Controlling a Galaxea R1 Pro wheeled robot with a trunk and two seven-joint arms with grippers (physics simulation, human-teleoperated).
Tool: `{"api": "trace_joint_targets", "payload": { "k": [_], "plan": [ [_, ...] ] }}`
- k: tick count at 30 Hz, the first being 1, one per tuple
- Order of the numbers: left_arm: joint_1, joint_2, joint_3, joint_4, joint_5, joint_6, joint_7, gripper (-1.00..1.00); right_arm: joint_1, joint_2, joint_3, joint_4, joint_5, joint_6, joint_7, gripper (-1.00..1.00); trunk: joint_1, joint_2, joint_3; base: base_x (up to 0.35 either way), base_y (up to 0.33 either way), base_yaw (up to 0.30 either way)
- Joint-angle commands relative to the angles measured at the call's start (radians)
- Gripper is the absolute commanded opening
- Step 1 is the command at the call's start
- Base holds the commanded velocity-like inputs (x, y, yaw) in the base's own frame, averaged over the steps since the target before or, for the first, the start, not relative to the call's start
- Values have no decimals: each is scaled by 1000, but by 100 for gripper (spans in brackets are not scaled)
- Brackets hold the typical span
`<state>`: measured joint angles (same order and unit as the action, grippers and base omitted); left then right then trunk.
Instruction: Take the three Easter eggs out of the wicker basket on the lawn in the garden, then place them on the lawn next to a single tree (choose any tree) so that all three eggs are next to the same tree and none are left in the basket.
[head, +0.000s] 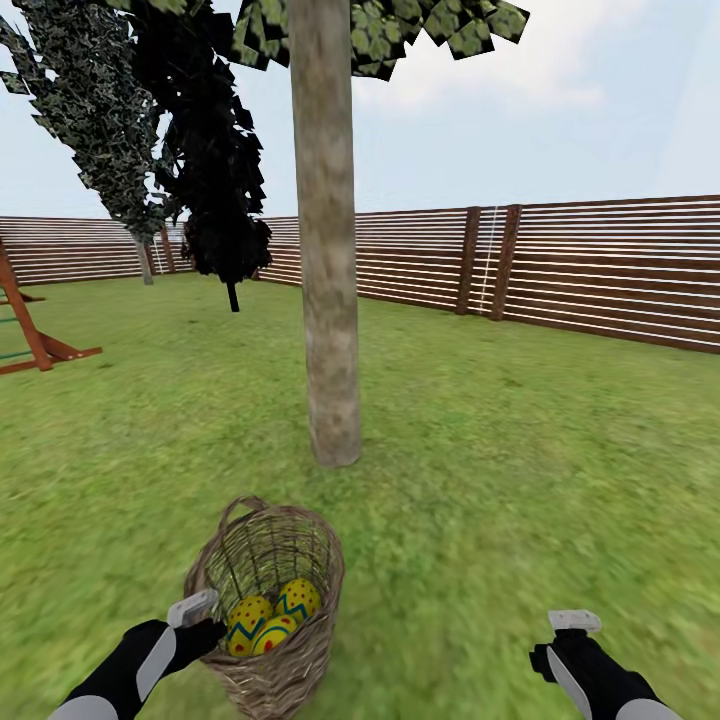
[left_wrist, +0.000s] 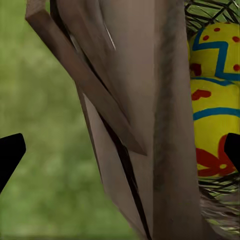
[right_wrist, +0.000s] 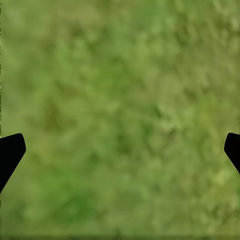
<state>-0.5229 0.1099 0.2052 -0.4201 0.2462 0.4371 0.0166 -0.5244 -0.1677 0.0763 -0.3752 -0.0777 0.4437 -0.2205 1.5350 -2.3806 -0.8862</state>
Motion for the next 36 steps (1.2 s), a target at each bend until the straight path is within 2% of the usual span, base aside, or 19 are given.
{"api": "trace_joint_targets", "payload": {
  "k": [1,10,36],
  "plan": [
    [0,-1,3,-2,8,6,2,100,0,3,8,2,-8,6,-6,100,0,0,-1,0,0,0],
    [0,0,3,-2,8,6,2,100,0,5,8,4,-8,5,-6,100,0,0,-1,0,0,0],
    [0,-7,3,1,7,6,2,100,0,11,8,6,-7,-17,-5,100,-100,182,80,0,0,0]
  ]
}}
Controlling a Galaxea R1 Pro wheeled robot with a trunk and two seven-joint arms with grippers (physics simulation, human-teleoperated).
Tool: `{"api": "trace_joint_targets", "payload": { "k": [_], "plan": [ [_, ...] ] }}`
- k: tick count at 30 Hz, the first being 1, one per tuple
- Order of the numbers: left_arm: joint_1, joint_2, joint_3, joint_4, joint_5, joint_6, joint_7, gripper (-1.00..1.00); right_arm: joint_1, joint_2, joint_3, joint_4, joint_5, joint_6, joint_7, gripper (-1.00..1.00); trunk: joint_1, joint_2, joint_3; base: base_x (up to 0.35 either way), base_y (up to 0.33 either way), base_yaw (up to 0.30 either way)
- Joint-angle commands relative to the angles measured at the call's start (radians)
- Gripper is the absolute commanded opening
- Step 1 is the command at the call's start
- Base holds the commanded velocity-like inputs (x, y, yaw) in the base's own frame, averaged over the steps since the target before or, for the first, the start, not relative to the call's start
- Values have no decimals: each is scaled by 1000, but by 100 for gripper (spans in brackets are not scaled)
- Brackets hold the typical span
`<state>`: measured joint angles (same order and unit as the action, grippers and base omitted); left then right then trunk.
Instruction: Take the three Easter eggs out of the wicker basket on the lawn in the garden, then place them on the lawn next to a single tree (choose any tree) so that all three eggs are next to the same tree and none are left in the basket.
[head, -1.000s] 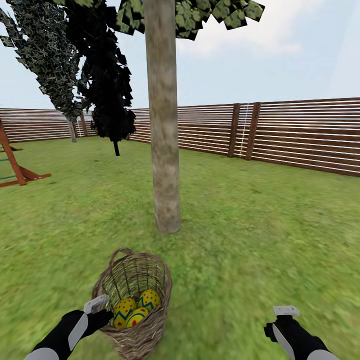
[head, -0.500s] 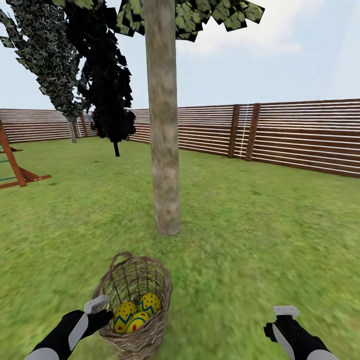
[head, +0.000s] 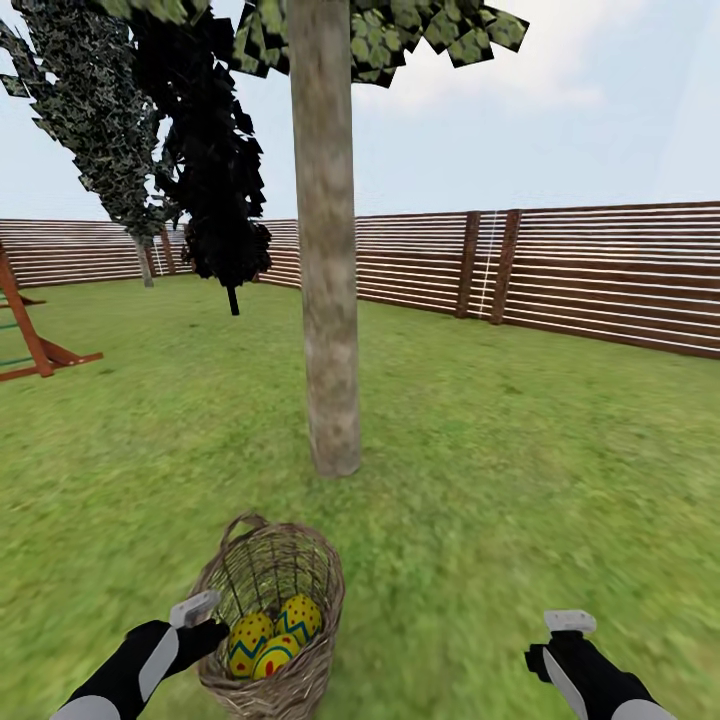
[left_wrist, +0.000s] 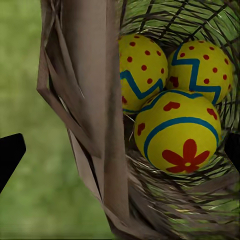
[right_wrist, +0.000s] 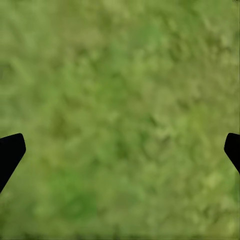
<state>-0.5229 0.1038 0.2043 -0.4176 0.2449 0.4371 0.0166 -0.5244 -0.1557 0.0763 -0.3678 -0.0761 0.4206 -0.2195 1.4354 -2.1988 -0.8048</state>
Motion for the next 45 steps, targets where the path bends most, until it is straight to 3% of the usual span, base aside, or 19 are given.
{"api": "trace_joint_targets", "payload": {
  "k": [1,29,45],
  "plan": [
    [0,-2,4,-2,8,6,2,100,0,-1,8,-2,-8,6,-6,100,-4,7,2,0,0,0],
    [0,-7,4,-2,8,6,2,100,0,-1,8,0,-8,6,-6,100,-111,203,90,0,0,0],
    [0,-7,4,-3,8,6,2,100,0,-1,8,16,-8,6,-6,100,-111,203,90,0,0,0]
  ]
}}
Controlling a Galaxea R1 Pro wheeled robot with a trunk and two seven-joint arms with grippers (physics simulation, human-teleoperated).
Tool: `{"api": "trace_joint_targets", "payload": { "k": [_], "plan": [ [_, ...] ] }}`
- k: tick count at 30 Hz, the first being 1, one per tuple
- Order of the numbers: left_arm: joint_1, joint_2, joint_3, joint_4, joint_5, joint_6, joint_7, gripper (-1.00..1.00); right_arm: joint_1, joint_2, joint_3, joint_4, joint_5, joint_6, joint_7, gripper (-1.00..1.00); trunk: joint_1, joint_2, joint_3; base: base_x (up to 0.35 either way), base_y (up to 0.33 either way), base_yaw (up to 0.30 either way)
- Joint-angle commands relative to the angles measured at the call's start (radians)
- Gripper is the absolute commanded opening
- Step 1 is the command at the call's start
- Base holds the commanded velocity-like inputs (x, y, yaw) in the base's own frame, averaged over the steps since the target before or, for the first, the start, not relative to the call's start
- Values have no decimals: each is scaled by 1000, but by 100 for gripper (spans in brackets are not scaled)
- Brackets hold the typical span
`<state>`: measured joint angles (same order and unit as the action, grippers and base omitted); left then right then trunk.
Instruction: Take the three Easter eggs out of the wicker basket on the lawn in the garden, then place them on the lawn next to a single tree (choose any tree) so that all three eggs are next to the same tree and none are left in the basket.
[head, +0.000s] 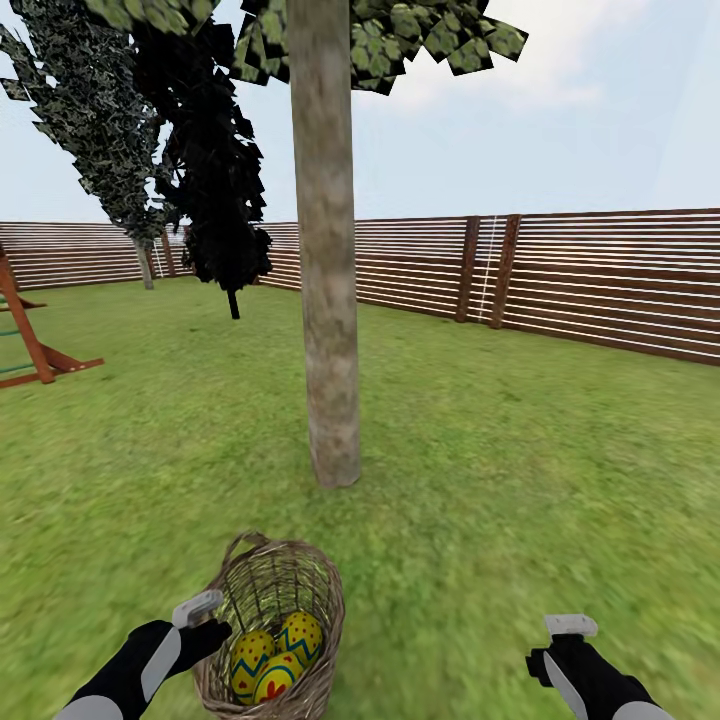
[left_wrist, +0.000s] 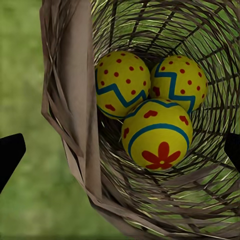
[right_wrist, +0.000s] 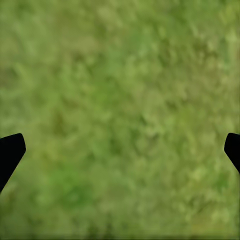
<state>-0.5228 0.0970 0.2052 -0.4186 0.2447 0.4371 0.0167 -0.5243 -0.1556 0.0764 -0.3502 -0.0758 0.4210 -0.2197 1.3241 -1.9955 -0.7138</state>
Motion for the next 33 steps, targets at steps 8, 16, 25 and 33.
{"api": "trace_joint_targets", "payload": {
  "k": [8,16,25,33],
  "plan": [
    [0,0,3,-2,8,6,2,100,0,-1,8,0,-9,5,-6,100,0,0,-1,0,0,0],
    [0,-15,1,-1,6,8,3,100,0,-2,8,0,-8,5,-7,100,0,0,-1,113,-135,0],
    [0,-17,2,-2,7,6,3,100,0,-2,8,0,-9,5,-7,100,0,0,-1,225,-252,0],
    [0,-17,3,-2,7,6,3,100,0,-1,8,0,-9,5,-7,100,0,0,-1,82,-91,0]
  ]
}}
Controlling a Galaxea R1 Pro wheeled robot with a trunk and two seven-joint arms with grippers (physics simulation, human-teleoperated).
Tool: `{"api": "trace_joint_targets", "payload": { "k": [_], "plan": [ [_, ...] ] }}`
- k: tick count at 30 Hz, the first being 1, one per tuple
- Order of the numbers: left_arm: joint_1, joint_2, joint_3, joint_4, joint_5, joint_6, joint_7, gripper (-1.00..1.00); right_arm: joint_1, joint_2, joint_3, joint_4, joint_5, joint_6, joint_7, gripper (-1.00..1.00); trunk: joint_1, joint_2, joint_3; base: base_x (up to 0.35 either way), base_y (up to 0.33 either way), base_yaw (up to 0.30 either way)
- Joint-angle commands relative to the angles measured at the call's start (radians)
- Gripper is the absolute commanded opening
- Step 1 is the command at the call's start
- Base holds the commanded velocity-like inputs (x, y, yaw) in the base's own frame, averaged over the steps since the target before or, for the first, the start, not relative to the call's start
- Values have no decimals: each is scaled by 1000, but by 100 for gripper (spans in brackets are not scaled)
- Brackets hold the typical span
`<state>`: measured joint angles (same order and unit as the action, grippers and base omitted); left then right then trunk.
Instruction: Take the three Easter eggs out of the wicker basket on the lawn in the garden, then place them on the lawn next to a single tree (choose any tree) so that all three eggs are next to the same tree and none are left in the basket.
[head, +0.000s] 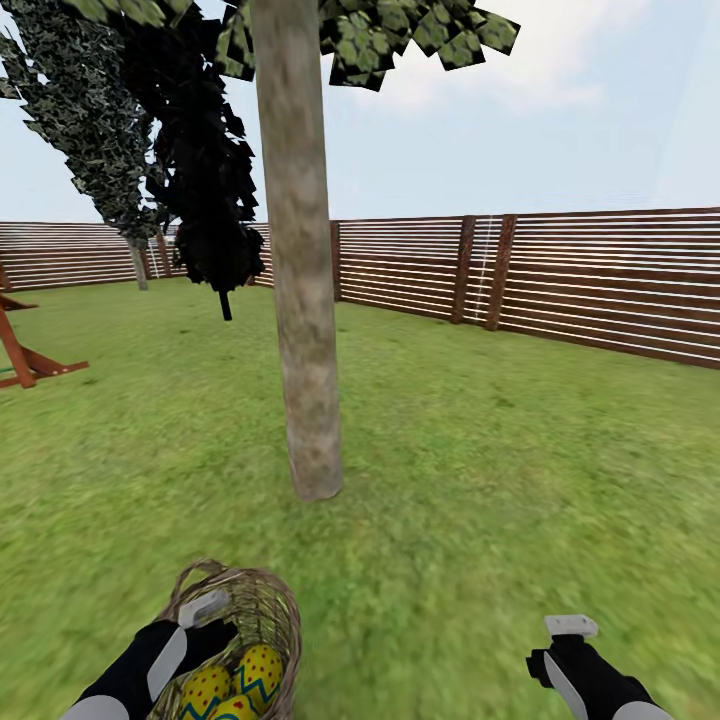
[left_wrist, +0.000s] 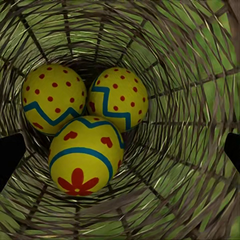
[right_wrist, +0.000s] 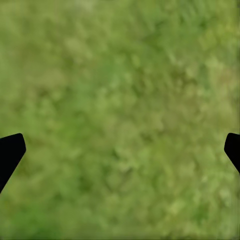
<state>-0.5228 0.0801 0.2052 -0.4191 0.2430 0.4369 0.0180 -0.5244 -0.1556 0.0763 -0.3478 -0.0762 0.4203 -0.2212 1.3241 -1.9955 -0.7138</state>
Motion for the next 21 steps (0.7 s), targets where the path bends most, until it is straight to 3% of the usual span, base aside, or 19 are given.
{"api": "trace_joint_targets", "payload": {
  "k": [1,8,21],
  "plan": [
    [0,0,3,-2,9,6,2,100,0,-1,8,-2,-8,6,-6,100,0,0,-1,2,-2,0],
    [0,0,3,-3,10,6,2,100,0,-1,8,-2,-8,6,-6,100,0,0,-1,-111,30,0],
    [0,0,3,-3,10,5,2,100,0,-1,8,-2,-8,5,-6,100,0,0,-1,-9,38,0]
  ]
}}
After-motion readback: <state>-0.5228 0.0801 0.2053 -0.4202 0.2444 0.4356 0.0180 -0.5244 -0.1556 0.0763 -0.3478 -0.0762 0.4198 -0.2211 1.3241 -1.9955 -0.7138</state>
